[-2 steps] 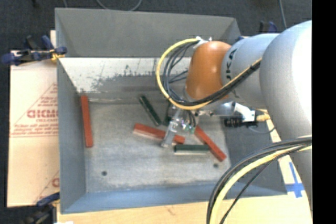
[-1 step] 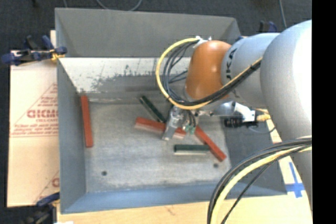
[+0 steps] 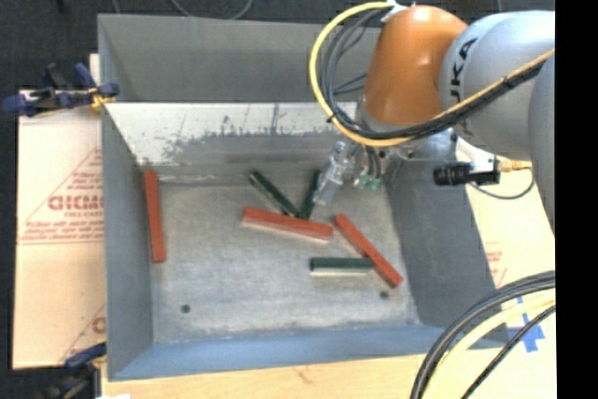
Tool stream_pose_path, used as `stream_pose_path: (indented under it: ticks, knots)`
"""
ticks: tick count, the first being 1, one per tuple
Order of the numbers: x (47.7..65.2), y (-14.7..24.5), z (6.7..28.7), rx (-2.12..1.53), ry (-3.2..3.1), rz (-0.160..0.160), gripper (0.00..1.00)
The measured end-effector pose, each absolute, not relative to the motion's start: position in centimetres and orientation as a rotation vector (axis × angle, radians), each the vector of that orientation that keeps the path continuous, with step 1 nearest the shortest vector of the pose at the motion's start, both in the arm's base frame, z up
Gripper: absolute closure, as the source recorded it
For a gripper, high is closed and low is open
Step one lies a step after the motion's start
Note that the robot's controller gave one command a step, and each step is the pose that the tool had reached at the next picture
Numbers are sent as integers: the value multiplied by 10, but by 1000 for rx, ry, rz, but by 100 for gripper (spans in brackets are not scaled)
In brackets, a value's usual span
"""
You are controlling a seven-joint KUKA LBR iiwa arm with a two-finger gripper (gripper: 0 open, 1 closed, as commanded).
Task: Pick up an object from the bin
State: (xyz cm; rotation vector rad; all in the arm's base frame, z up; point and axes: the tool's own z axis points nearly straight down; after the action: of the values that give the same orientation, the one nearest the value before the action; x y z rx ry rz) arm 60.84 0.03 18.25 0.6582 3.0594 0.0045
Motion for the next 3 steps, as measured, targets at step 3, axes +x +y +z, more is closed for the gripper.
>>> stream_pose_path:
  ticks: [3]
  knots:
    - [600, 15, 71, 244, 3128, 2, 0]
